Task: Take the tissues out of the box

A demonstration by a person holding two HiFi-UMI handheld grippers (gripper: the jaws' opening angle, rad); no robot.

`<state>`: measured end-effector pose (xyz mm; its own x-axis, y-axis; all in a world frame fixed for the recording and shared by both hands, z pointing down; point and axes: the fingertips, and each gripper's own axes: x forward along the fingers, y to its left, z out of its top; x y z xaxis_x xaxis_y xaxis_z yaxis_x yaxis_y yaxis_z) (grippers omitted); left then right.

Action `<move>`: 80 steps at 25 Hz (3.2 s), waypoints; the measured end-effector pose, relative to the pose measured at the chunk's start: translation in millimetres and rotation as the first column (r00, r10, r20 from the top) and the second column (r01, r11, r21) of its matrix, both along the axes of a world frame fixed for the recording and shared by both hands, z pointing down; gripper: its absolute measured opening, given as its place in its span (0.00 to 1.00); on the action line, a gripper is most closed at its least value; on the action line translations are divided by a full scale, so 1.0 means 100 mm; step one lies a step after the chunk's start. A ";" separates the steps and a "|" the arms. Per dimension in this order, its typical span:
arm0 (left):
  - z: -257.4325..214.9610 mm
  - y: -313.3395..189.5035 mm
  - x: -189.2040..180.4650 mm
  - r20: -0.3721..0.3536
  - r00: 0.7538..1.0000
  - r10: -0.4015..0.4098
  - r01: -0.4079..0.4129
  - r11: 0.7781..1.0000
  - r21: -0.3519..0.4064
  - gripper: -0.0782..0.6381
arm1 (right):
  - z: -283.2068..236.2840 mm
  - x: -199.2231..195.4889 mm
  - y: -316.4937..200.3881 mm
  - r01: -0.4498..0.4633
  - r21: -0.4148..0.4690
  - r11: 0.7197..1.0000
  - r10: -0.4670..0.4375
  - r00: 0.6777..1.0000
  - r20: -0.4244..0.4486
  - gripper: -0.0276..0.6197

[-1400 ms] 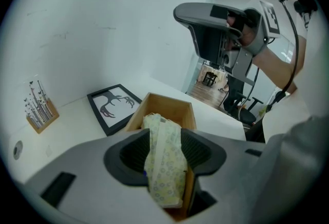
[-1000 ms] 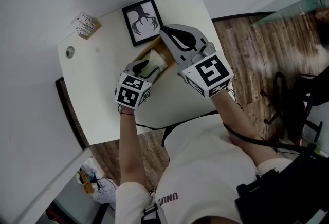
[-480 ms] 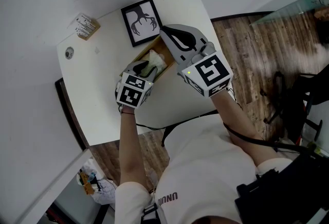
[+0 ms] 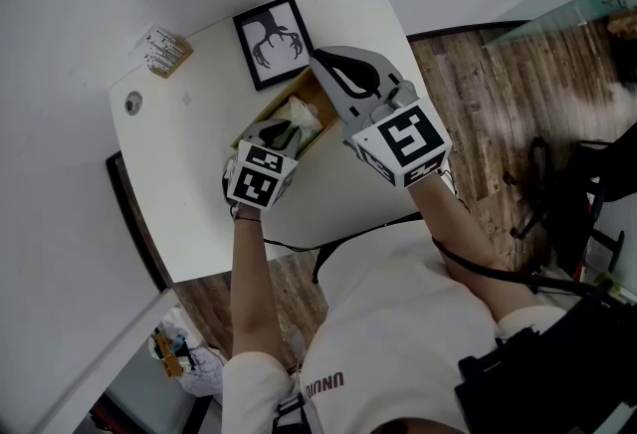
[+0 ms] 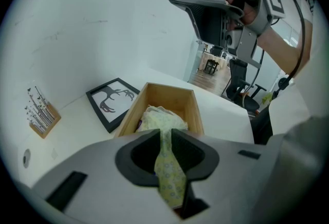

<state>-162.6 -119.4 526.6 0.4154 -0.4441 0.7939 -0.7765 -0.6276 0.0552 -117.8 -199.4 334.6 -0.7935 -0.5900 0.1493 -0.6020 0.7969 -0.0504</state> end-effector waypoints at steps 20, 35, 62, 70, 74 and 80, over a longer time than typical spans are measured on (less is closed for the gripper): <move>-0.05 0.01 0.00 0.004 1.000 -0.024 0.024 1.000 0.011 0.13 | -0.01 -0.01 0.00 -0.001 0.005 1.000 0.001 1.000 0.001 0.07; -0.19 0.07 -0.05 0.050 0.998 -0.036 0.032 0.995 0.091 0.13 | 0.00 -0.02 0.01 0.001 0.003 1.000 -0.001 1.000 0.000 0.07; -0.52 -0.02 -0.02 -0.004 0.998 -0.064 0.063 0.975 0.212 0.12 | 0.00 -0.02 0.02 0.003 0.004 1.000 -0.003 1.000 -0.004 0.07; -0.61 -0.03 0.00 -0.029 0.997 -0.067 0.072 0.970 0.233 0.12 | 0.00 -0.02 0.02 0.004 0.005 1.000 -0.004 1.000 -0.004 0.07; -0.65 -0.05 -0.01 -0.036 0.997 -0.073 0.079 0.966 0.248 0.12 | 0.00 -0.03 0.02 0.005 0.005 1.000 -0.005 1.000 -0.004 0.07; -0.72 -0.06 -0.01 -0.047 0.996 -0.076 0.086 0.958 0.273 0.12 | 0.00 -0.03 0.02 0.004 0.005 1.000 -0.004 1.000 -0.005 0.07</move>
<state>-163.5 -125.4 455.0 0.3945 -0.6760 0.6223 -0.8262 -0.5575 -0.0818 -120.6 -197.2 334.9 -0.7953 -0.5873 0.1501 -0.5988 0.7997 -0.0435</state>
